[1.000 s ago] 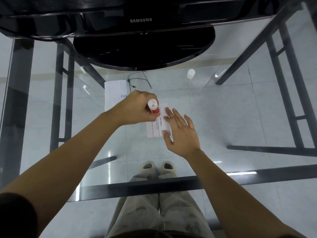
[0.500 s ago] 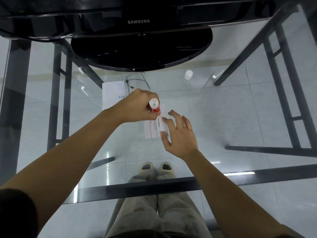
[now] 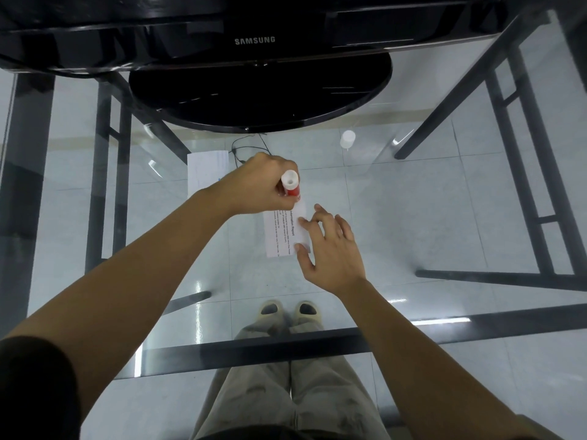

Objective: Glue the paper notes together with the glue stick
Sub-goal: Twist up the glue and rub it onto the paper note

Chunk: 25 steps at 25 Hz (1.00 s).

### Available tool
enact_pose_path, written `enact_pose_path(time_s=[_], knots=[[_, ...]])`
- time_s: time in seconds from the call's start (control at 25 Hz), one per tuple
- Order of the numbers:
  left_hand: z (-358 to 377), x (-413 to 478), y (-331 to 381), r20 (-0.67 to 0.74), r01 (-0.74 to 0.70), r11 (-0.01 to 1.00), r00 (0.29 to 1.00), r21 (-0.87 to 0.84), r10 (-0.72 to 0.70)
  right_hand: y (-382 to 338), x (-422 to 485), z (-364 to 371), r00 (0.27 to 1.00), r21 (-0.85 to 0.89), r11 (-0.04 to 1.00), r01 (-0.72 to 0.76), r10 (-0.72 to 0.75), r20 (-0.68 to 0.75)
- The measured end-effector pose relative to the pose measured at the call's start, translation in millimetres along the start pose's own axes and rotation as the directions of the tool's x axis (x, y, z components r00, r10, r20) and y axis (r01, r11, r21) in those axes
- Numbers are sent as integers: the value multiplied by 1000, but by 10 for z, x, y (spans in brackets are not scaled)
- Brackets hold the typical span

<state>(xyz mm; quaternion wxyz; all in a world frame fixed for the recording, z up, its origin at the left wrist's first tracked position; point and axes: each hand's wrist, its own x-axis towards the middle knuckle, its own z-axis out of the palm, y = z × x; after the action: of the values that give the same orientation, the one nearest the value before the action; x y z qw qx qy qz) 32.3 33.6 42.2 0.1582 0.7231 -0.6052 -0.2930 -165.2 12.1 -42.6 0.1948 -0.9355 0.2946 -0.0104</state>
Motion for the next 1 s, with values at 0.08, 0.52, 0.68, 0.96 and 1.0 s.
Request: enact_pose_path(time_s=[0.08, 0.52, 0.68, 0.96, 1.0], knots=[[-31, 42, -38, -28, 6, 1000, 1000, 17, -6, 2, 2, 5, 1000, 4, 1000, -3, 3, 4], [-53, 59, -43, -80, -10, 999, 997, 31, 12, 9, 2, 20, 1000, -8, 1000, 3, -3, -15], [13, -185, -18, -23, -46, 999, 999, 14, 47, 15, -2, 22, 1000, -1, 1000, 8, -8, -24], [173, -378, 49, 89, -100, 995, 991, -12, 100, 9, -9, 3, 1000, 14, 1000, 9, -9, 3], [178, -383, 44, 88, -95, 995, 991, -15, 96, 0, -3, -5, 1000, 28, 1000, 13, -13, 16]])
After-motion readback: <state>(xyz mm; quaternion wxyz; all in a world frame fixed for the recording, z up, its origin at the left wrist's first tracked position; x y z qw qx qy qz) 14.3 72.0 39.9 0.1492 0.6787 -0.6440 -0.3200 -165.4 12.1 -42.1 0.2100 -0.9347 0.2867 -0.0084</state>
